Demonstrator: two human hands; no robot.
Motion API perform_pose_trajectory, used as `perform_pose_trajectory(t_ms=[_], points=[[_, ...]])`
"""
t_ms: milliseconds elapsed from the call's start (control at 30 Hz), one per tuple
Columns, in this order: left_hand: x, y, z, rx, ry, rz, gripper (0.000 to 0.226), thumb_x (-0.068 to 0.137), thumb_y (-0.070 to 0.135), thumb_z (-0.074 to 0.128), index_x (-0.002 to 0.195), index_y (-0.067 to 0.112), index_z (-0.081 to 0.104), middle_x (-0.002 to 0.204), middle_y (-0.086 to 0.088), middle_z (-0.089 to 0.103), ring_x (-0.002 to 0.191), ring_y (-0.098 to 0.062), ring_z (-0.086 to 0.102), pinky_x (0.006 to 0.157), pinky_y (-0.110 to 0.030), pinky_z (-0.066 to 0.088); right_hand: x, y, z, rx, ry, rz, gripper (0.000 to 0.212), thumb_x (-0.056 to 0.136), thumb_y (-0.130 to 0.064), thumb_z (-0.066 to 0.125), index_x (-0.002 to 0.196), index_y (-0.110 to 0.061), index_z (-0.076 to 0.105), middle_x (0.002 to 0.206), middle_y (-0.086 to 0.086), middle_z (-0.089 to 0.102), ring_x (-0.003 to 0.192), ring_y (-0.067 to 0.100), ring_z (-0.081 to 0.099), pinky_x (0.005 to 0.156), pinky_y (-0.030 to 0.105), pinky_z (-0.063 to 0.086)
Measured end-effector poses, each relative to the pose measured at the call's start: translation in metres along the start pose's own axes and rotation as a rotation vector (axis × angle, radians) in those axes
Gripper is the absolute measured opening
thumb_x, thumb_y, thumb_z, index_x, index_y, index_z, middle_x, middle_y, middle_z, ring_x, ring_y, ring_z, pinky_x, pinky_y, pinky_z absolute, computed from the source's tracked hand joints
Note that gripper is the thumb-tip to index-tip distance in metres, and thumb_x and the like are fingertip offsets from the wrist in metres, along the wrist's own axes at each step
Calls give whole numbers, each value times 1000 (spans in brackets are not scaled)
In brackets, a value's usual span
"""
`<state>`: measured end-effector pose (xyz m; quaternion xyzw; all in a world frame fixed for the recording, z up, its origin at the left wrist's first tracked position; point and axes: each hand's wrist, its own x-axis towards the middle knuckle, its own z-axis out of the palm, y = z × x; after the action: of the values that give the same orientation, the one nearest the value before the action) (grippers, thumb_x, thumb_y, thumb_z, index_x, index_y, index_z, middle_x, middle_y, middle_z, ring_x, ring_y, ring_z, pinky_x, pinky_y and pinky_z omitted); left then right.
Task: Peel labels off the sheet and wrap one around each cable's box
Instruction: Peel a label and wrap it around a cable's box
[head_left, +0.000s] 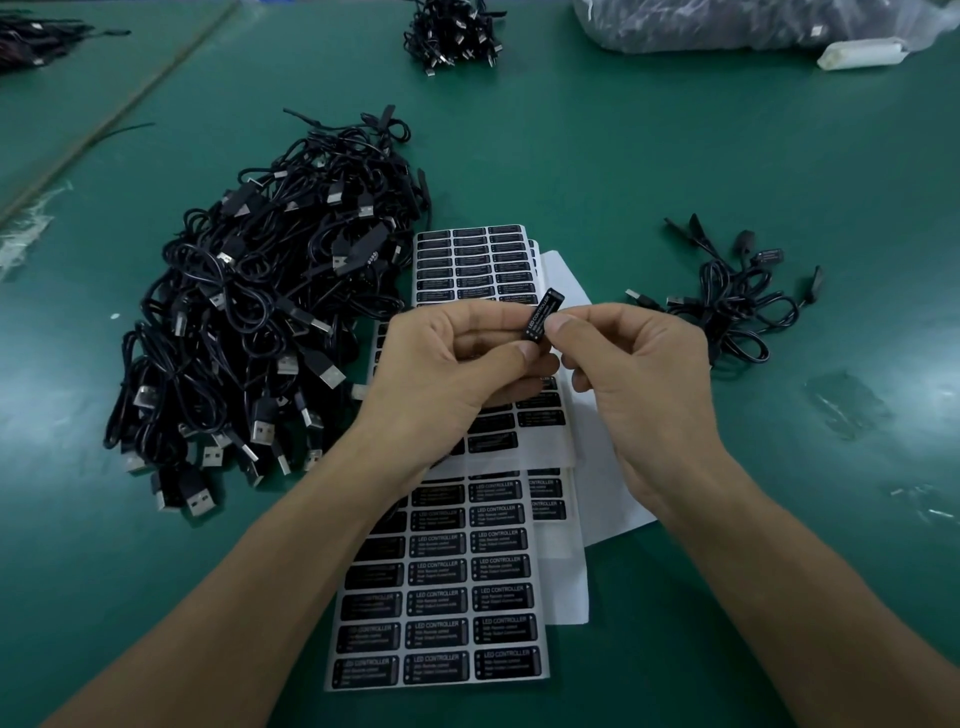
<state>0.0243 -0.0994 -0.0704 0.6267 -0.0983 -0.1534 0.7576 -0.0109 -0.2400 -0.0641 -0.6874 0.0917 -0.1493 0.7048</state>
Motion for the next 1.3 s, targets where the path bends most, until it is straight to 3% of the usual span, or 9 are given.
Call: perform_pose_trajectory(t_ms=[500,967,1167,1300], points=[[0,1,0,-53,-21,-28,26,88,-5,68,91,17,81,94,-13,78,87,-22,77,71,-23,60,0,2,4,-41,57,-9,19,87,-6,70,70,-15,71,53,-14,65,47,-4,56,51,8,43],[1,1,1,-63,-4,-37,16,89,-7,66,96,5,74,87,-14,78,79,-18,76,67,-21,59,1,6,5,-59,79,-42,14,83,-10,72,70,-16,73,57,-12,68,49,-3,59,52,9,45],[0,1,1,-56,11,-28,26,89,-8,64,82,13,78,83,-13,77,74,-18,76,65,-22,59,0,8,5,-56,75,-70,15,82,-9,70,70,-17,73,58,-11,70,51,-3,62,53,9,48],[0,1,2,-64,7,-25,8,78,11,77,81,17,80,84,-12,78,76,-17,76,67,-23,59,0,8,6,-46,74,-62,14,83,-8,70,71,-15,73,61,-9,71,54,-1,65,55,10,50]])
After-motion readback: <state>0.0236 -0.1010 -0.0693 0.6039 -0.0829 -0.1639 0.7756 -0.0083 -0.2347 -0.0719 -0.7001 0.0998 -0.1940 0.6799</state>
